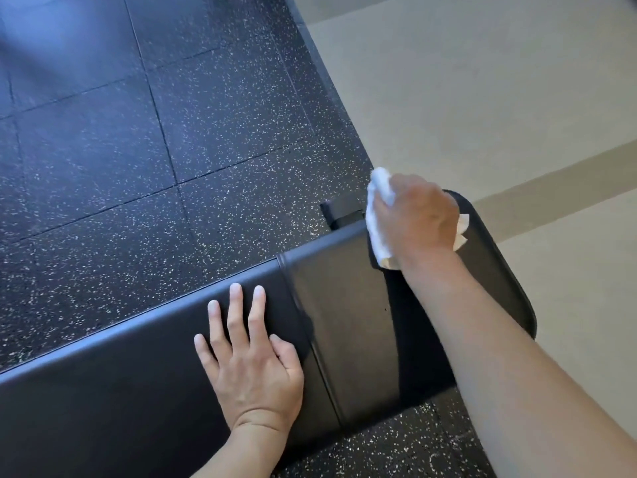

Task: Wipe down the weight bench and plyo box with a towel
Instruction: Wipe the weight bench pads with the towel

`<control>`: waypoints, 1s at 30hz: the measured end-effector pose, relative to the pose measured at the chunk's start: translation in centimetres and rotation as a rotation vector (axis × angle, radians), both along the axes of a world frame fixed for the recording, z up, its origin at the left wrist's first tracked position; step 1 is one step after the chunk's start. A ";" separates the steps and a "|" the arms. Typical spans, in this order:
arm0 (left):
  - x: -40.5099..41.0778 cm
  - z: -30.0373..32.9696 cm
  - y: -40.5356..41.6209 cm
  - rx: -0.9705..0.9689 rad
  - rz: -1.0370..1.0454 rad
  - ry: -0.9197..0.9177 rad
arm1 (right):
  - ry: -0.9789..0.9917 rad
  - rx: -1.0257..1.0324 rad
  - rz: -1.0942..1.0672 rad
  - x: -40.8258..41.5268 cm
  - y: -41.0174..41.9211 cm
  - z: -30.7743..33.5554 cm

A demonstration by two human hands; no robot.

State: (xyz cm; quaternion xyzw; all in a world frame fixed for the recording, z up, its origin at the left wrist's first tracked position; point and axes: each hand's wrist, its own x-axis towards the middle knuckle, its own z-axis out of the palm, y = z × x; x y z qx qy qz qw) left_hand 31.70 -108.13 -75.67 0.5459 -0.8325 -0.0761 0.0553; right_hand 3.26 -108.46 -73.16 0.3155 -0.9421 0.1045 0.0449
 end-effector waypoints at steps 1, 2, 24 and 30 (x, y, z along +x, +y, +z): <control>0.0 0.1 0.0 0.004 0.002 0.000 | 0.039 0.045 0.008 0.4 -0.5 -0.2; 0.0 0.1 0.0 0.007 0.003 0.002 | 0.064 0.100 0.047 1.6 -1.2 -0.4; 0.1 0.3 0.1 0.034 0.012 0.019 | 0.110 -0.315 0.253 8.4 10.8 -2.1; 0.1 0.2 0.0 0.026 0.019 0.019 | 0.088 -0.262 0.149 3.0 1.8 -2.0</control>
